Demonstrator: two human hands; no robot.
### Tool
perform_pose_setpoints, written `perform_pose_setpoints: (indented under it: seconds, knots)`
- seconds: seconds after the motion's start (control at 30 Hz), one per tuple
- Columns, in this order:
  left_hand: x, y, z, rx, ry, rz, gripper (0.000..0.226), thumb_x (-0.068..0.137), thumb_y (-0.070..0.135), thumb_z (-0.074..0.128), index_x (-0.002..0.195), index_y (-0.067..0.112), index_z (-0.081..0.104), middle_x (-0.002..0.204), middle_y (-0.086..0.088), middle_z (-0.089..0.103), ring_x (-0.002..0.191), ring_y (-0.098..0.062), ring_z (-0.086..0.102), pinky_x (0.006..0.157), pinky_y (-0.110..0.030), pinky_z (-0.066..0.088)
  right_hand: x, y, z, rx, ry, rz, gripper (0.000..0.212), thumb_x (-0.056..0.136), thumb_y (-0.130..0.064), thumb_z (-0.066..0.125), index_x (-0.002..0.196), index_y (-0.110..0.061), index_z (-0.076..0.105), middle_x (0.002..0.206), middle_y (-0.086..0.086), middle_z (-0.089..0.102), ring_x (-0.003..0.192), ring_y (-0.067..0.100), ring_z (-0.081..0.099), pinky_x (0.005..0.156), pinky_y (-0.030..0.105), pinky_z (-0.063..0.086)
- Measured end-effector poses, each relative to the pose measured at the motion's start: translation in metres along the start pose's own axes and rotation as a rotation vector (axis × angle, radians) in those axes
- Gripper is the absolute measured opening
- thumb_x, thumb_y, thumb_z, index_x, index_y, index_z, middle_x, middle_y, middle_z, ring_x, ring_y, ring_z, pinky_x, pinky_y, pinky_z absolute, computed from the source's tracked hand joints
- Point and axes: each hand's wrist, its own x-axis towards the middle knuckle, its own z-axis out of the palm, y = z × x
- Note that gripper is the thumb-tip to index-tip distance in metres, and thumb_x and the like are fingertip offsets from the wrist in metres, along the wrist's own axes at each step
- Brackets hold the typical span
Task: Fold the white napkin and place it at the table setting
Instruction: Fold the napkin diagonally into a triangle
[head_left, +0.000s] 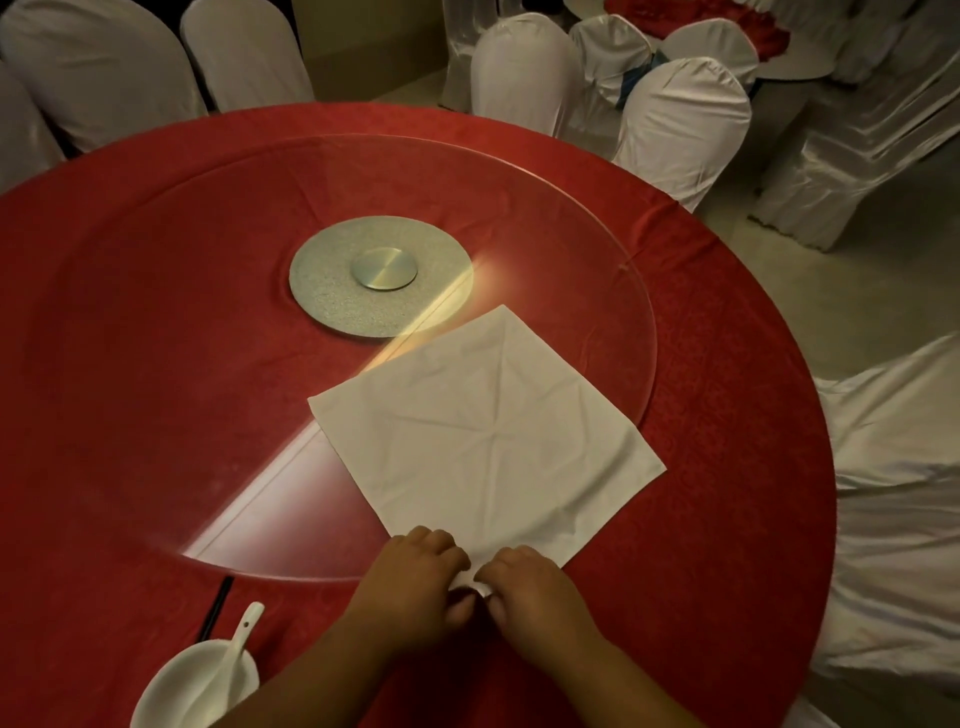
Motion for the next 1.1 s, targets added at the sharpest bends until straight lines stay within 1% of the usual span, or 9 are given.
perform_pose_setpoints:
  seconds: [0.1,0.23,0.37,0.43,0.53,0.7,0.8,0.93,1.1]
  knots:
    - [0.009,-0.003,0.004,-0.005,0.023,-0.024,0.052,0.087,0.065,0.042,0.112,0.029,0.07,0.111,0.008,0.067,0.1,-0.017,0.057,0.078,-0.033,0.042,0.012,0.013,-0.003,0.068,0.017,0.019,0.022,0.092,-0.034,0.044,0.092,-0.026,0.064,0.089,-0.006,0.062,0.088,0.016,0.054,0.072,0.036,0.046]
    - [0.021,-0.008,0.014,-0.024,0.06,-0.068,0.05,0.089,0.065,0.043,0.099,0.024,0.07,0.098,0.005,0.069,0.087,-0.018,0.06,0.071,-0.034,0.044,0.036,0.03,-0.011,0.182,0.026,0.053,0.027,0.095,-0.043,0.048,0.076,-0.024,0.045,0.072,-0.007,0.053,0.071,0.013,0.051,0.065,0.037,0.043]
    - [0.037,-0.021,0.017,-0.016,0.273,-0.16,0.049,0.085,0.06,0.055,0.106,0.019,0.074,0.098,0.0,0.074,0.082,-0.024,0.069,0.067,-0.039,0.055,0.076,0.045,-0.034,0.22,0.045,0.115,0.029,0.097,-0.044,0.051,0.076,-0.024,0.047,0.074,-0.002,0.06,0.072,0.018,0.057,0.066,0.037,0.043]
    - [0.048,-0.032,0.014,-0.035,0.331,-0.262,0.059,0.083,0.06,0.058,0.119,0.016,0.072,0.113,-0.005,0.075,0.095,-0.03,0.071,0.076,-0.046,0.058,0.104,0.054,-0.05,0.246,0.054,0.142,0.033,0.099,-0.043,0.051,0.074,-0.021,0.048,0.076,0.002,0.064,0.074,0.022,0.059,0.067,0.038,0.044]
    - [0.066,-0.053,0.011,-0.028,0.355,-0.363,0.072,0.084,0.064,0.056,0.136,0.015,0.065,0.137,-0.012,0.067,0.119,-0.034,0.065,0.098,-0.054,0.053,0.156,0.074,-0.078,0.248,0.081,0.178,0.032,0.101,-0.042,0.05,0.076,-0.022,0.053,0.085,0.007,0.069,0.081,0.027,0.063,0.071,0.037,0.048]
    - [0.095,-0.08,0.013,0.02,0.391,-0.321,0.069,0.086,0.062,0.059,0.142,0.021,0.057,0.155,-0.009,0.052,0.14,-0.032,0.046,0.118,-0.06,0.03,0.252,0.113,-0.119,0.21,0.189,0.226,0.025,0.098,-0.036,0.056,0.086,-0.015,0.064,0.087,0.006,0.068,0.083,0.028,0.062,0.067,0.035,0.044]
    - [0.114,-0.091,0.016,0.045,0.383,-0.264,0.065,0.09,0.062,0.055,0.142,0.024,0.057,0.158,-0.008,0.049,0.147,-0.031,0.041,0.122,-0.06,0.023,0.299,0.134,-0.132,0.254,0.239,0.267,0.017,0.094,-0.032,0.063,0.091,-0.016,0.067,0.087,0.003,0.066,0.08,0.025,0.06,0.064,0.031,0.038]
    - [0.135,-0.104,0.015,0.053,0.351,-0.282,0.064,0.094,0.063,0.048,0.145,0.025,0.057,0.16,-0.007,0.048,0.15,-0.029,0.037,0.124,-0.06,0.021,0.345,0.152,-0.135,0.247,0.253,0.278,0.015,0.094,-0.029,0.064,0.083,-0.02,0.059,0.088,0.003,0.063,0.082,0.025,0.058,0.066,0.028,0.034]
    - [0.155,-0.116,0.011,0.041,0.342,-0.297,0.065,0.094,0.064,0.048,0.143,0.023,0.06,0.158,-0.007,0.05,0.15,-0.029,0.038,0.124,-0.059,0.022,0.377,0.167,-0.136,0.172,0.262,0.316,0.041,0.097,-0.026,0.059,0.061,-0.02,0.04,0.082,0.004,0.056,0.077,0.022,0.052,0.064,0.027,0.03]
